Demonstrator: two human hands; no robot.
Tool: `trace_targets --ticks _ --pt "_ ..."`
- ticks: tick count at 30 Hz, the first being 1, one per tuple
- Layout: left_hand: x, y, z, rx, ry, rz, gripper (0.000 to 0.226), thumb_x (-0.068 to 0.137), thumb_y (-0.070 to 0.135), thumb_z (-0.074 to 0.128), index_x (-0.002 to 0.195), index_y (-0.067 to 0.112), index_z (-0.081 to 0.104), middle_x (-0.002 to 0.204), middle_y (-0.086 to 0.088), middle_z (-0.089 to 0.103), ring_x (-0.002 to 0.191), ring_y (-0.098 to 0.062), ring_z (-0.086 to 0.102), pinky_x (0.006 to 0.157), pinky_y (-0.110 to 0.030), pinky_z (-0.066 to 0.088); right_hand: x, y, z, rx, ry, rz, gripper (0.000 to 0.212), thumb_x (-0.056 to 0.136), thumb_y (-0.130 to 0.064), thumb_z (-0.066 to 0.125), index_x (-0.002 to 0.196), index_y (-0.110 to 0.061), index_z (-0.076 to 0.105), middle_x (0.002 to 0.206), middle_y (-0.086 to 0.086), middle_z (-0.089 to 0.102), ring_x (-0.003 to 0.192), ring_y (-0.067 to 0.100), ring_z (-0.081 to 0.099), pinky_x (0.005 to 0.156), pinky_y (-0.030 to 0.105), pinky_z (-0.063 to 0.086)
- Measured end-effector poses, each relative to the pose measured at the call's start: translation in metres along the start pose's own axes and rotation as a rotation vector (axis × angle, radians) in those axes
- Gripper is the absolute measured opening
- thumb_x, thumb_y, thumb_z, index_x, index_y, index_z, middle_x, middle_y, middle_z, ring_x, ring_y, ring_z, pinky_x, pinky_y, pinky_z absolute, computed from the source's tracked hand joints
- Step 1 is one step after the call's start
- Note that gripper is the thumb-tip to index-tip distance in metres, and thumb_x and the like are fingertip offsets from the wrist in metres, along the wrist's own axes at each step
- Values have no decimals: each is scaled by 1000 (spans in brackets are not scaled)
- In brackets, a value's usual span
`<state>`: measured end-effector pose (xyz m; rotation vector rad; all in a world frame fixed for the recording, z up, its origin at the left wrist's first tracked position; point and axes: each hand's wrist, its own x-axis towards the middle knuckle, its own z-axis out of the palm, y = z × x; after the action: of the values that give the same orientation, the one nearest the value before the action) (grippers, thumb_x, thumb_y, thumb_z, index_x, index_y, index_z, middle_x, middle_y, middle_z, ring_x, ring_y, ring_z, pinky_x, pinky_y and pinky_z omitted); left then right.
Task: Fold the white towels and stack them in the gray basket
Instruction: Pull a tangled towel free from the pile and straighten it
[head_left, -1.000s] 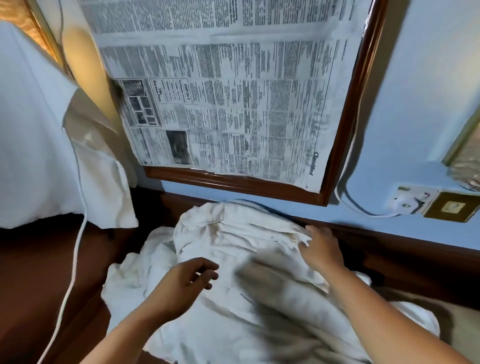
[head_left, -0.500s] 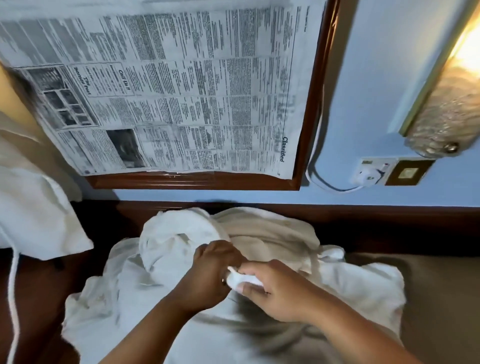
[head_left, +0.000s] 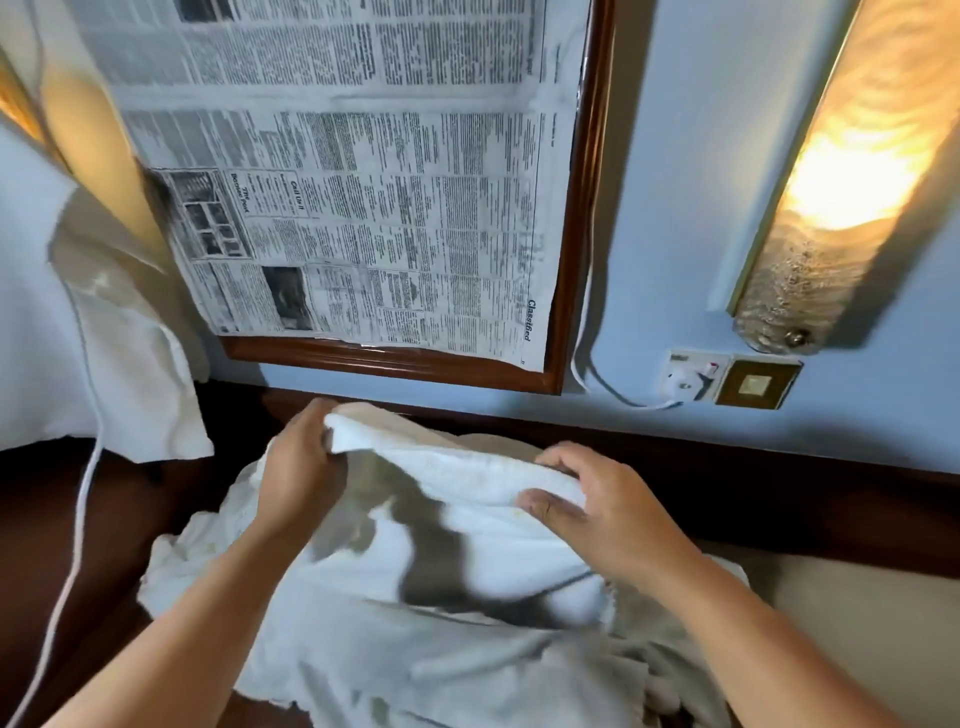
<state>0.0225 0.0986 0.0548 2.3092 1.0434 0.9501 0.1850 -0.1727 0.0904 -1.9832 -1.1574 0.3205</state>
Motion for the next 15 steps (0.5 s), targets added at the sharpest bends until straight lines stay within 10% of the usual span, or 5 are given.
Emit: trace_targets --ticks 3,6,10,15 --pt "-11 68 -26 -107 69 67 27 79 3 56 100 18 61 74 0 66 76 -28 64 66 -41 52 4 -17 -23 -34 29 15 64 77 -60 74 133 -42 48 120 -21 58 108 -1 53 88 25 43" --pt "-36 134 -51 -152 64 202 26 75 6 70 93 23 60 71 5 64 73 -21 63 64 -34 48 4 -44 -33 -122 -14 -84 89 66 -69 77 142 -49 33 89 -17 64 85 0 60 76 28 50" --pt "-74 185 -65 -139 18 294 47 54 28 93 82 21 55 72 5 62 68 -15 57 60 -34 48 -3 -65 -29 -50 -90 -185 56 78 -61 68 130 -50 49 93 -16 71 91 5 68 77 32 56" --pt "-98 167 -54 -99 230 379 24 71 10 70 89 20 59 86 5 60 77 -24 58 63 -40 47 -26 -69 -58 96 174 -273 18 89 -13 56 92 -21 72 67 -12 70 62 5 65 61 26 51"
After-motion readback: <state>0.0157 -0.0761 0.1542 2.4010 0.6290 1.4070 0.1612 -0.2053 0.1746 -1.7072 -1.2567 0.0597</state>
